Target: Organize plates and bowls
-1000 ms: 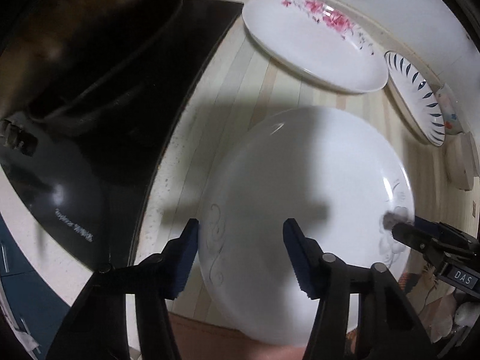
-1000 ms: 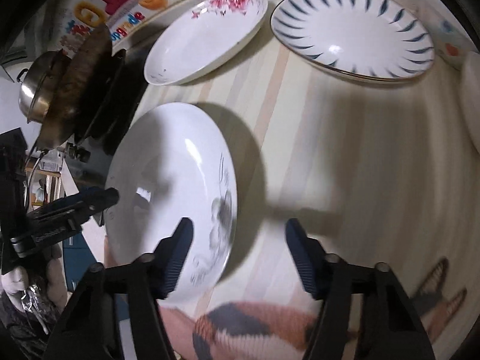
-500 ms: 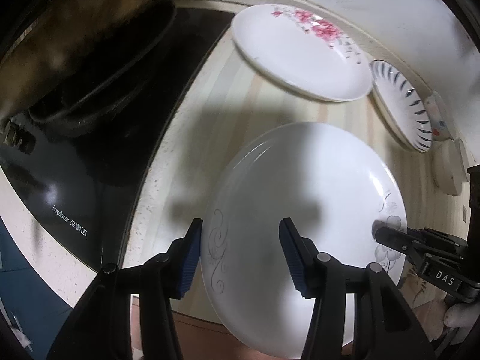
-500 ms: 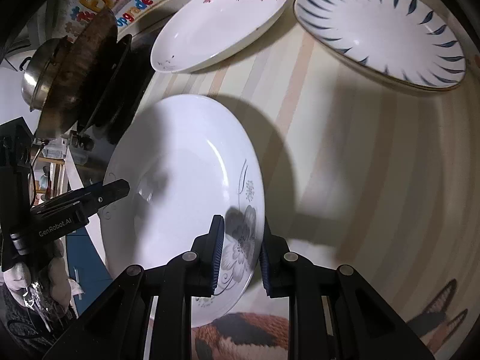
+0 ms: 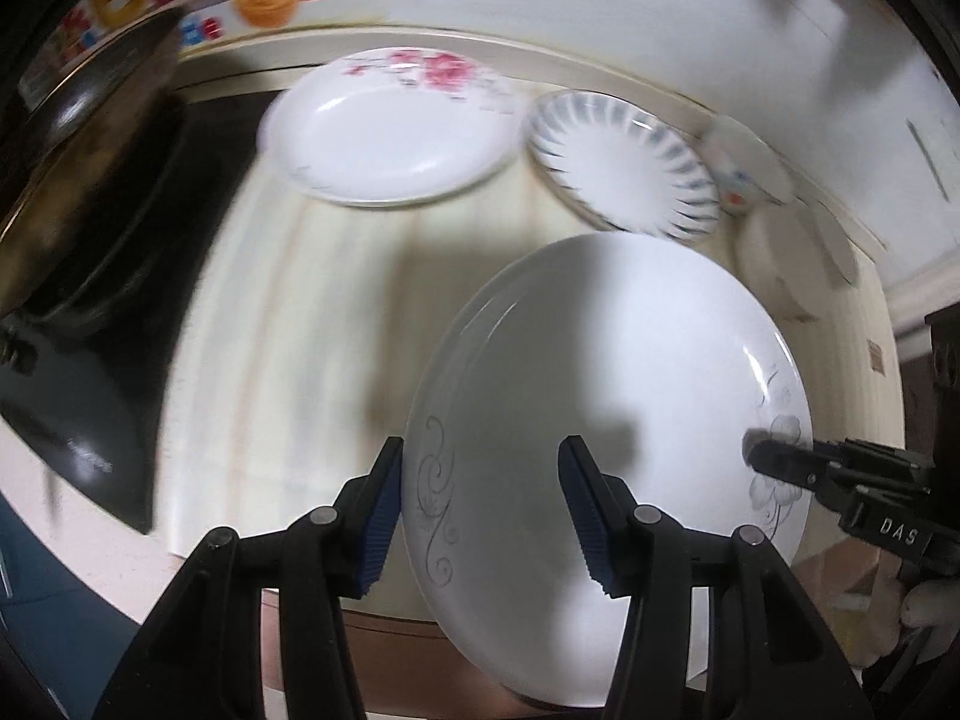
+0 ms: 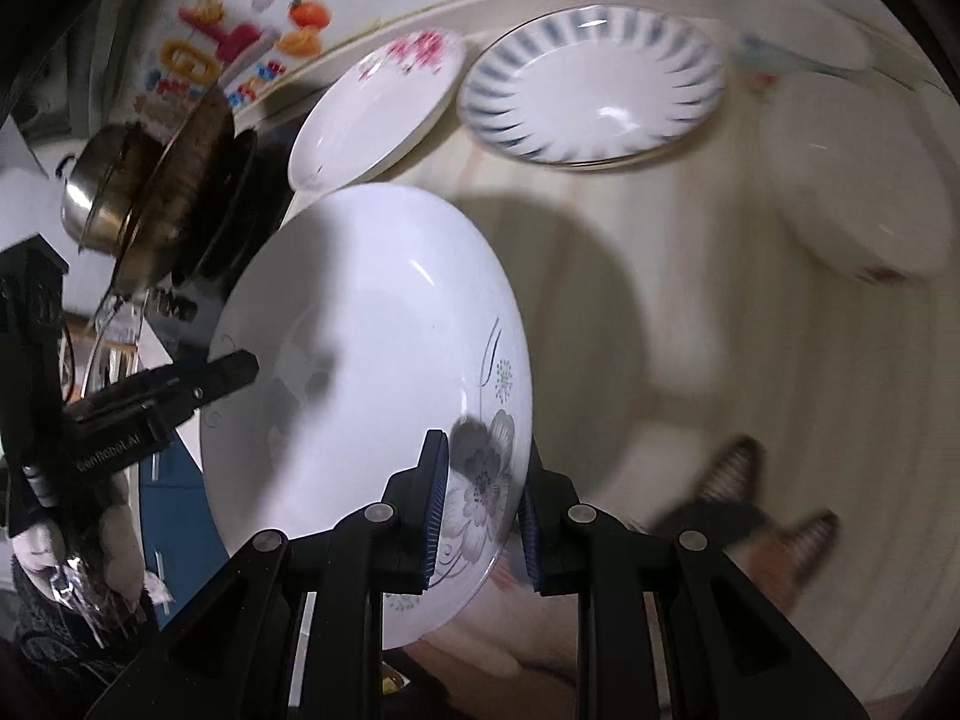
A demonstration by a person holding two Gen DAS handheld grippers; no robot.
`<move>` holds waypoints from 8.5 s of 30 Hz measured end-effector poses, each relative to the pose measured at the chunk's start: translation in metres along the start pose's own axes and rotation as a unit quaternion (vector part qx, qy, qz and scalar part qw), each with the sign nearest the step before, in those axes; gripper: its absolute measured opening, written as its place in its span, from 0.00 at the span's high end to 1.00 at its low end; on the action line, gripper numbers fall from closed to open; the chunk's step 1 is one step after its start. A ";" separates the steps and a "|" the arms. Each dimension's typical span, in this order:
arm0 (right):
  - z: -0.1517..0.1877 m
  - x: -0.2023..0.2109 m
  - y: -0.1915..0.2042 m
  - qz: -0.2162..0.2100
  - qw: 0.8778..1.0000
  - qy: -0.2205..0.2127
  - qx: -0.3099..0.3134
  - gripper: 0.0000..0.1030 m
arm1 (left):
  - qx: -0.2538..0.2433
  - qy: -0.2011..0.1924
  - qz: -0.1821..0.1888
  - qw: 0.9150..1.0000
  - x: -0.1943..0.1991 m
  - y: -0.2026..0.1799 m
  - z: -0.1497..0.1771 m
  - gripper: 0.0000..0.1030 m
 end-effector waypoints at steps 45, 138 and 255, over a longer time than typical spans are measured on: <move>-0.147 0.036 0.019 0.001 0.994 -0.110 -0.008 0.53 | 0.069 -0.043 -0.038 0.996 -0.051 0.083 -0.124 0.52; -0.047 0.111 -0.033 0.020 0.988 -0.138 0.058 0.82 | 0.012 -0.118 0.051 0.992 0.038 -0.056 -0.026 0.67; -0.156 0.012 -0.090 0.123 0.990 -0.019 -0.070 0.88 | -0.100 0.017 0.058 0.993 -0.061 -0.044 -0.148 0.72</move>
Point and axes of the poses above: each gripper's, at about its wrist camera, not at the fingertips, and x roughly against the way its jaws point, y to its left, z to its underside, the point moved 9 cm from there along -x, roughly the way its jaws point, and after that the axes turned 9 degrees about -y, right-handed, at the moved point
